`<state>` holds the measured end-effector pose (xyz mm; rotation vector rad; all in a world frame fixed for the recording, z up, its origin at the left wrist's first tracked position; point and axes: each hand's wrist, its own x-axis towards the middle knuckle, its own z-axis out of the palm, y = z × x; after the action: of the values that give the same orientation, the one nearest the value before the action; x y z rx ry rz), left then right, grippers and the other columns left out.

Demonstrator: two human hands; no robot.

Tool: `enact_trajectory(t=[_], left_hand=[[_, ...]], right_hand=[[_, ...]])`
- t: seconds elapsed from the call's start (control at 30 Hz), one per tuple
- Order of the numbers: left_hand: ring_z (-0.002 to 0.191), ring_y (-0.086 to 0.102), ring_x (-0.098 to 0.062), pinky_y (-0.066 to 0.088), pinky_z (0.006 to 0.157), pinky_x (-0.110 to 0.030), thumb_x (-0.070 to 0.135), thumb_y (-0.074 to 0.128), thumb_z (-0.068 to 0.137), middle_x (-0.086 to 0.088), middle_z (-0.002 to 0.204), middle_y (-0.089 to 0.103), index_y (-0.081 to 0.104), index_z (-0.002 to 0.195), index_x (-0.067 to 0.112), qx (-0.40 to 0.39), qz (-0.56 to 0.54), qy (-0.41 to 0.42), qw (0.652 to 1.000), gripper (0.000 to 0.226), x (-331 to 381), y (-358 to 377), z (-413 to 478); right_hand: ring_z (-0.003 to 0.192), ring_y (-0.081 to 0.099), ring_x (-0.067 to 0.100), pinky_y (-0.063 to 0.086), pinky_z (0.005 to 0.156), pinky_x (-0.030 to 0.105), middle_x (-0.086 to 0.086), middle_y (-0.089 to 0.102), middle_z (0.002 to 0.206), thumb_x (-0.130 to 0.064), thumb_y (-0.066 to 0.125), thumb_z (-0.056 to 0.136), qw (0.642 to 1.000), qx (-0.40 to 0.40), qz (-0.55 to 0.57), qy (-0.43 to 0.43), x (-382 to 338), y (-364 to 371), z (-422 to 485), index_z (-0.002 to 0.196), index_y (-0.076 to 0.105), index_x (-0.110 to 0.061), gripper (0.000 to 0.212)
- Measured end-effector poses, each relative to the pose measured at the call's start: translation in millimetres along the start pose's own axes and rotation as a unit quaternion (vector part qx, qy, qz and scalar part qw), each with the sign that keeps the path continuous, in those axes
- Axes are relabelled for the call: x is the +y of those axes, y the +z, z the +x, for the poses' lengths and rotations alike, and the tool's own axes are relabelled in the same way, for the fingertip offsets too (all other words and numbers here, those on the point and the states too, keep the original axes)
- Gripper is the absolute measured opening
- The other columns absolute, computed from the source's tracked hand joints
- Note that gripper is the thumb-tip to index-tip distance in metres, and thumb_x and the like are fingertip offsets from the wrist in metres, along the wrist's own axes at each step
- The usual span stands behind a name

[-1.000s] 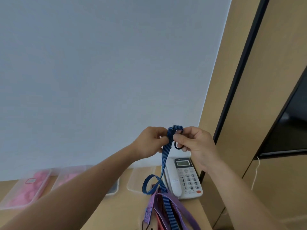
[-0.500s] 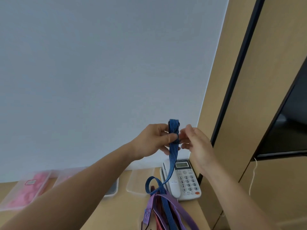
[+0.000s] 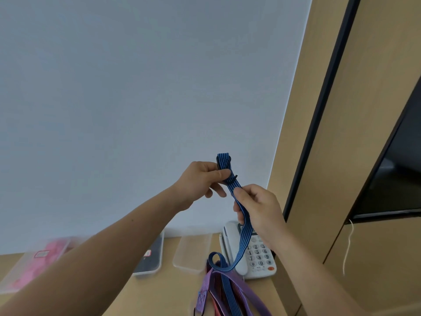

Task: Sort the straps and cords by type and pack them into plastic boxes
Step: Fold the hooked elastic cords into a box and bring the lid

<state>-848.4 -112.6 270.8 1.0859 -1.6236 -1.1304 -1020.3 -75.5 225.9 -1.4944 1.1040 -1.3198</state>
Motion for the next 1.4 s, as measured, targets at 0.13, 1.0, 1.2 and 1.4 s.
enact_trajectory(t=[0.13,1.0,1.2,1.4], left_hand=[[0.065,0.071,-0.019,0.04,0.049,-0.021,0.023,0.062,0.095,0.002,0.092,0.077,0.072,0.098,0.007,0.019,0.006,-0.012,1.0,0.019,-10.0,4.5,1.2],[0.113,0.065,-0.015,0.051,0.099,-0.034,0.021,0.045,0.098,0.004,0.126,0.068,0.027,0.153,0.031,-0.059,0.053,0.056,0.995,0.059,-40.3,13.1,-1.3],[0.082,0.066,-0.027,0.054,0.088,-0.047,0.031,0.048,0.1,-0.019,0.096,0.068,0.064,0.108,-0.005,-0.141,-0.158,-0.033,0.977,0.04,-18.4,18.8,-7.9],[0.096,0.071,-0.023,0.057,0.08,-0.031,0.013,0.05,0.102,-0.006,0.113,0.073,0.06,0.122,0.0,-0.107,-0.146,-0.016,0.983,0.027,-17.2,16.8,-8.4]], right_hand=[[0.049,0.055,0.013,0.047,0.047,0.025,-0.001,0.065,0.06,-0.021,0.057,0.098,1.0,0.013,-0.008,0.011,2.7,9.7,0.1,0.087,0.063,-0.006,0.02],[0.046,0.045,0.016,0.041,0.047,0.029,0.002,0.058,0.061,-0.04,0.059,0.094,0.991,0.064,0.121,0.01,12.7,9.5,-7.6,0.077,0.062,-0.009,0.036],[0.044,0.048,0.014,0.043,0.046,0.027,0.0,0.061,0.058,-0.047,0.054,0.09,0.993,0.094,0.06,-0.023,16.9,15.8,-10.5,0.071,0.065,-0.022,0.033],[0.038,0.047,0.012,0.041,0.04,0.023,0.001,0.061,0.053,-0.038,0.058,0.096,0.994,0.109,0.02,-0.008,18.1,13.5,-11.7,0.062,0.063,-0.023,0.037]])
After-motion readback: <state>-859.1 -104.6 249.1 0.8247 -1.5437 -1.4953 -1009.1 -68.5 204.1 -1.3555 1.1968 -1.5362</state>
